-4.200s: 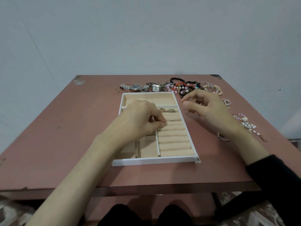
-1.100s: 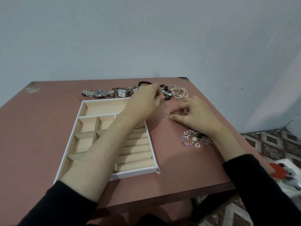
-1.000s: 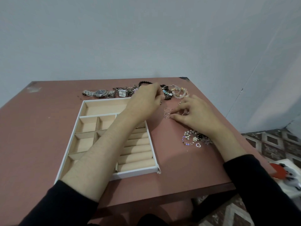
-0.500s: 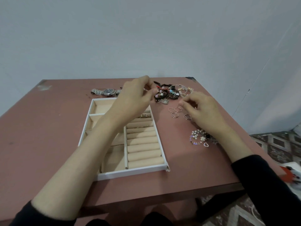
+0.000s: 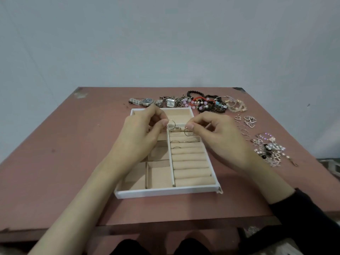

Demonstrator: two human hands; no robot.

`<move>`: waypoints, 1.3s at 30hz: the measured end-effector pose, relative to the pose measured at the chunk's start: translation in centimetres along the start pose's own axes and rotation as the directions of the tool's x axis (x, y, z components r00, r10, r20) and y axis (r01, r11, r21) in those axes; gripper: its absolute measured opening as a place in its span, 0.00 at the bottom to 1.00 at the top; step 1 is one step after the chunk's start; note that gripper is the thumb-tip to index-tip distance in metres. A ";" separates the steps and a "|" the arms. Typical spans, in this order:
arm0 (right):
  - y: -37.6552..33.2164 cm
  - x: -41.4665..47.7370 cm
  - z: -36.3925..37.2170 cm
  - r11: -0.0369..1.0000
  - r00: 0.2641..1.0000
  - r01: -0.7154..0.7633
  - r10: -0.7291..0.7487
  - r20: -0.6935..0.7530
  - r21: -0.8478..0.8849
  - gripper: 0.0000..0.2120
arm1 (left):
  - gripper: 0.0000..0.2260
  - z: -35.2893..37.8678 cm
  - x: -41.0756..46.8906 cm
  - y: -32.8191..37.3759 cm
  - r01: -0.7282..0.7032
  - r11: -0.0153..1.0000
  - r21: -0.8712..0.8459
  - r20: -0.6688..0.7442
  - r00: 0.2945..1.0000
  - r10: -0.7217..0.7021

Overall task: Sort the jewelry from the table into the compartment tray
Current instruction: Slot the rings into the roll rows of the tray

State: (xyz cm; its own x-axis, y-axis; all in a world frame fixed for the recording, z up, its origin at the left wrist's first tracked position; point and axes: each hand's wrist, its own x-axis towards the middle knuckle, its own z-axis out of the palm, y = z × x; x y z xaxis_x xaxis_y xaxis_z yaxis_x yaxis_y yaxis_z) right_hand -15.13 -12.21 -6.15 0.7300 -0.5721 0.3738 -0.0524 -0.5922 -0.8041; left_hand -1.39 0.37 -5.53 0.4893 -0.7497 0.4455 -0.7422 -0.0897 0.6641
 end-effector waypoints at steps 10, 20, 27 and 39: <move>0.2 -0.4 0.7 0.970 0.985 0.164 -0.153 0.075 -0.179 0.03 | 0.03 0.0 -0.3 -0.7 0.027 0.999 -0.018 -0.041 0.999 -0.028; 0.1 -0.5 0.0 0.975 0.982 0.116 -0.085 0.168 -0.188 0.01 | 0.03 -0.1 -0.3 -0.5 0.035 0.999 0.005 -0.025 0.999 -0.035; 0.5 -0.4 0.0 0.966 0.986 0.107 -0.073 0.149 -0.235 0.11 | 0.03 -0.1 -0.4 -0.4 0.029 0.999 0.015 -0.024 0.999 -0.029; 0.1 0.3 -0.6 0.970 0.987 -0.053 0.086 -0.132 0.235 0.14 | 0.03 0.1 0.0 0.9 -0.010 1.000 0.027 0.071 0.997 0.008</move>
State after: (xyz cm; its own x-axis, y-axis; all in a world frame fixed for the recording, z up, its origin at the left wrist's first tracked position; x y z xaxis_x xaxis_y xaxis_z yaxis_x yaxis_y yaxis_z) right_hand -15.31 -12.76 -5.80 0.6263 -0.6908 0.3614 0.0711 -0.4110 -0.9089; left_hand -2.09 0.28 -5.02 0.4497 -0.7949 0.4072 -0.7589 -0.0997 0.6435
